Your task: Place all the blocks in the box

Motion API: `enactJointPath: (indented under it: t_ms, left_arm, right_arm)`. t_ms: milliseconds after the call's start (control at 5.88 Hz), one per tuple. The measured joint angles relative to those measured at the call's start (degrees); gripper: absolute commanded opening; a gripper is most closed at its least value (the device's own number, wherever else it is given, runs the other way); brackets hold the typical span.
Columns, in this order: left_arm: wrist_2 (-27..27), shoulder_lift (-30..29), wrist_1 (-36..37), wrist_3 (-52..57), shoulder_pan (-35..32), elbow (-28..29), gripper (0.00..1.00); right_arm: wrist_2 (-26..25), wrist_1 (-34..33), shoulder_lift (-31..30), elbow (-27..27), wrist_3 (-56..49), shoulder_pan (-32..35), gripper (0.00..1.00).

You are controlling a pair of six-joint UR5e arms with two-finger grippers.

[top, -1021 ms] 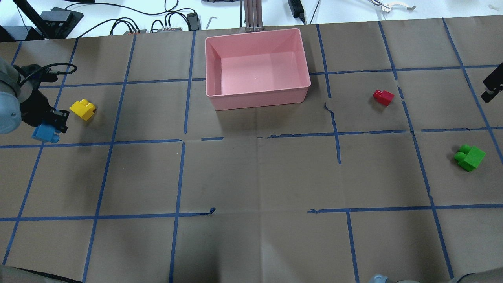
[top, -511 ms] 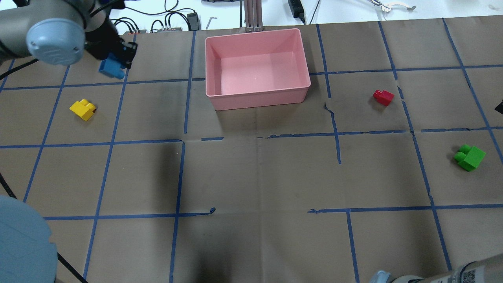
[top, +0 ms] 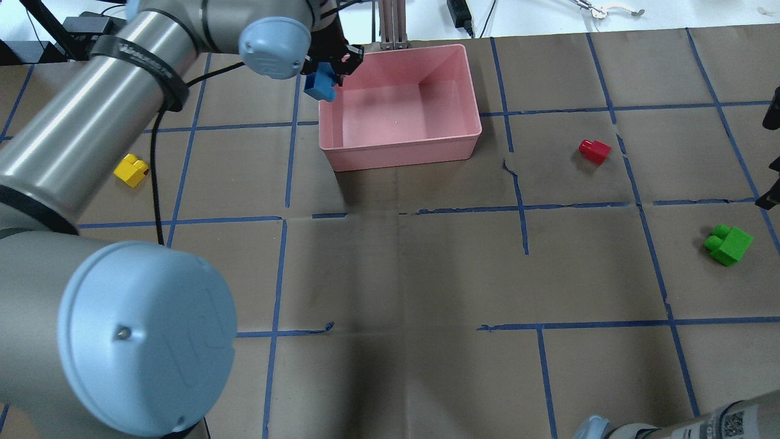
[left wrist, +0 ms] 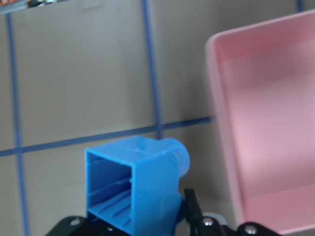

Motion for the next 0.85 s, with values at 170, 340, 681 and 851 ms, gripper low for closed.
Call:
enactJointPath:
  t_ms: [170,340,681,851]
  left_arm:
    - [-0.1,-1.2,1.1,-1.1,-0.8,0.3,0.99]
    - [-0.1,-0.9,1.4,-1.3,-1.0,0.1,0.99]
    - [0.3,3.6,-0.3,1.7,1.3,-2.7,0.99]
    - [0.2,8.3,-1.8,6.8,6.8,-7.8,0.99]
  right_arm:
    - [0.8,-6.4,0.2,4.7,-0.6,-0.8,0.99]
    - [1.6,-10.4,1.4,7.1,-0.8,-1.7,0.99]
    - [1.9,-14.1,4.7,8.7,-0.9,-2.4,0.99]
    - [1.9,-14.5,5.3,10.0,-0.9,-2.5,0.99]
